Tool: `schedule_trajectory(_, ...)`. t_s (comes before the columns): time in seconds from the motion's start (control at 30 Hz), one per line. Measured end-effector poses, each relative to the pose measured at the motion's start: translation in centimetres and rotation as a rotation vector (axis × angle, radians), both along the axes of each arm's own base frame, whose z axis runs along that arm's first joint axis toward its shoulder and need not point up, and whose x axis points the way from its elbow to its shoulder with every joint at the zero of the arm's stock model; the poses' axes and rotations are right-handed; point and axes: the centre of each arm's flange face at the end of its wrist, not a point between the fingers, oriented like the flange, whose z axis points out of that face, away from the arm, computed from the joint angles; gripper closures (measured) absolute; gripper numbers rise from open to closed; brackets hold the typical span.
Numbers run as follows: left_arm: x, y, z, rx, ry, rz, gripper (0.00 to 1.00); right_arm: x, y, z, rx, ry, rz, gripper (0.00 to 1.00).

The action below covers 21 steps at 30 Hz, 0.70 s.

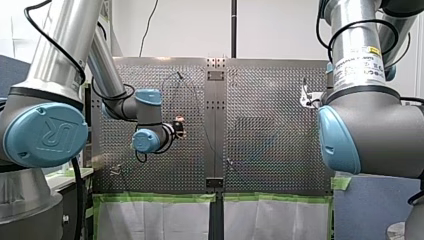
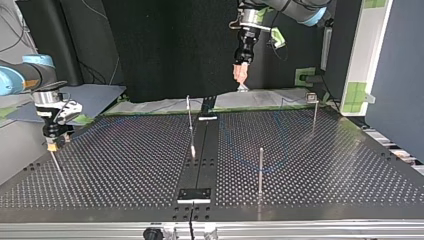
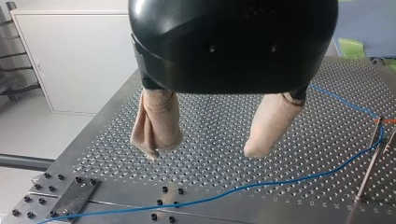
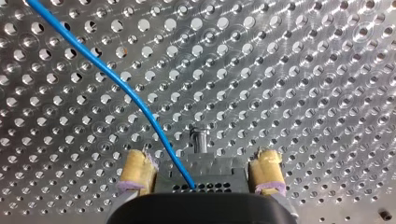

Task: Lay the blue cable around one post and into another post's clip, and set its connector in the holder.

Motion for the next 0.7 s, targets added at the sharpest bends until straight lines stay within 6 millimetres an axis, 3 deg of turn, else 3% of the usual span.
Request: schedule_trajectory(0.7,0.01,0.01,0.0,0.0,0.0,0.0,0.02,0.49,0.14,0.0,0.0,0.003,0.026,0.0)
